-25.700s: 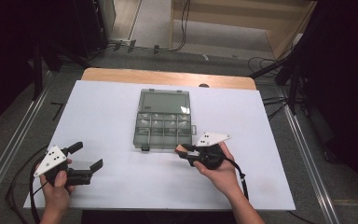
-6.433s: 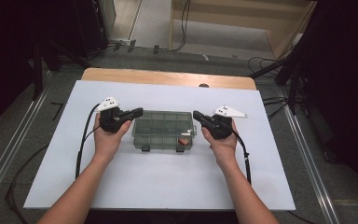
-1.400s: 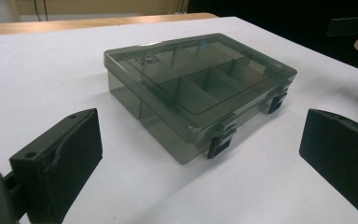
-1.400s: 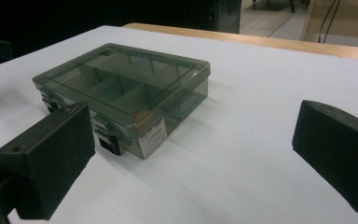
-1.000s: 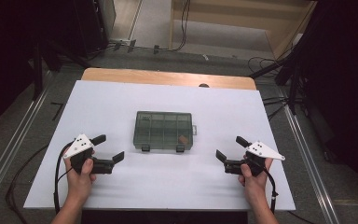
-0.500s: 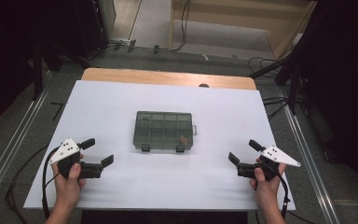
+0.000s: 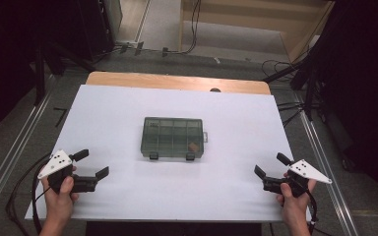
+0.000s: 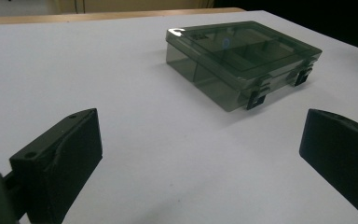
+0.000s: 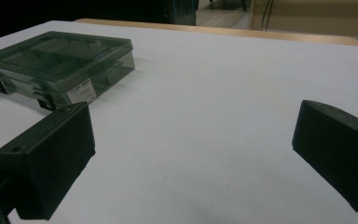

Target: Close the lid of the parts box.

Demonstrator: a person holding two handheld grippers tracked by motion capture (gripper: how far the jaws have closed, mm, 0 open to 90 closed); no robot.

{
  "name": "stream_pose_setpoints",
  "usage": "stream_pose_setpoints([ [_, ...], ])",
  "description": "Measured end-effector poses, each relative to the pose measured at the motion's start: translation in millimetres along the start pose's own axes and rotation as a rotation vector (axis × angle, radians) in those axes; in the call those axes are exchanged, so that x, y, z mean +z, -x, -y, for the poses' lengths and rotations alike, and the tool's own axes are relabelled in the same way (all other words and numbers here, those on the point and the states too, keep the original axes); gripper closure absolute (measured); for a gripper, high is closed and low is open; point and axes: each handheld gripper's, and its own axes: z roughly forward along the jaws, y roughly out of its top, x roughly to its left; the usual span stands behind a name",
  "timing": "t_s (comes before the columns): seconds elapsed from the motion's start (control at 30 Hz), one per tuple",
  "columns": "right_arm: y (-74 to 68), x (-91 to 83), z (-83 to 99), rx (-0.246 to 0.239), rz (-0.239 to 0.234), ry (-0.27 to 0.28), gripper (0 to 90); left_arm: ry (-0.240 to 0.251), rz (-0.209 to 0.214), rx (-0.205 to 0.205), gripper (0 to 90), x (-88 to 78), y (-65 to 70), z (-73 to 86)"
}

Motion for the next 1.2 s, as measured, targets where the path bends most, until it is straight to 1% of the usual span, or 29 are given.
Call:
stream_pose_setpoints([
  [0.23,9.3,-9.7,4.5,0.001,0.03,-0.001,0.0,-0.004,-0.008,0.011,0.0,-8.2,-4.9,3.2],
  [0.27,10.5,-11.2,5.1,0.003,0.03,-0.003,0.0,-0.01,0.002,0.012,0.0,-10.3,-6.4,3.4],
  [0.33,12.9,-13.7,6.6,0.002,0.04,-0.008,0.0,-0.007,0.007,0.006,0.0,-13.9,-8.8,3.9],
  [0.47,16.8,-18.2,9.7,0.006,0.055,-0.017,0.0,-0.013,-0.011,-0.001,0.0,-18.7,-12.9,6.6],
  [0.57,19.6,-21.9,10.8,-0.01,0.073,-0.014,0.0,-0.01,-0.017,-0.005,0.0,-21.2,-16.4,7.5],
  [0.7,23.5,-25.6,10.6,0.013,0.075,-0.004,0.0,-0.001,-0.013,0.01,0.0,-26.3,-20.1,8.2],
  [0.77,26.2,-26.6,11.5,0.013,0.079,-0.004,0.0,0.002,-0.01,0.015,0.0,-28.6,-22.4,8.7],
  [0.87,30.0,-27.7,13.3,0.019,0.088,-0.009,0.0,0.004,-0.024,0.006,0.0,-32.4,-27.9,10.4],
  [0.9,31.7,-28.4,13.8,0.029,0.089,-0.008,0.0,0.003,-0.031,0.003,0.0,-33.2,-28.9,10.7],
  [1.0,35.2,-29.5,14.9,0.029,0.097,-0.007,0.0,0.013,-0.043,-0.001,0.0,-36.2,-32.8,11.7],
  [1.1,37.4,-30.0,15.4,0.043,0.097,-0.002,0.0,0.01,-0.053,0.012,0.0,-37.9,-34.9,12.2],
  [1.13,37.5,-30.1,15.4,0.042,0.098,-0.001,0.0,0.003,-0.064,0.017,0.0,-38.3,-34.9,12.0],
  [1.2,37.6,-30.2,15.6,0.037,0.1,-0.002,0.0,0.008,-0.06,0.011,0.0,-38.2,-35.7,12.5],
])
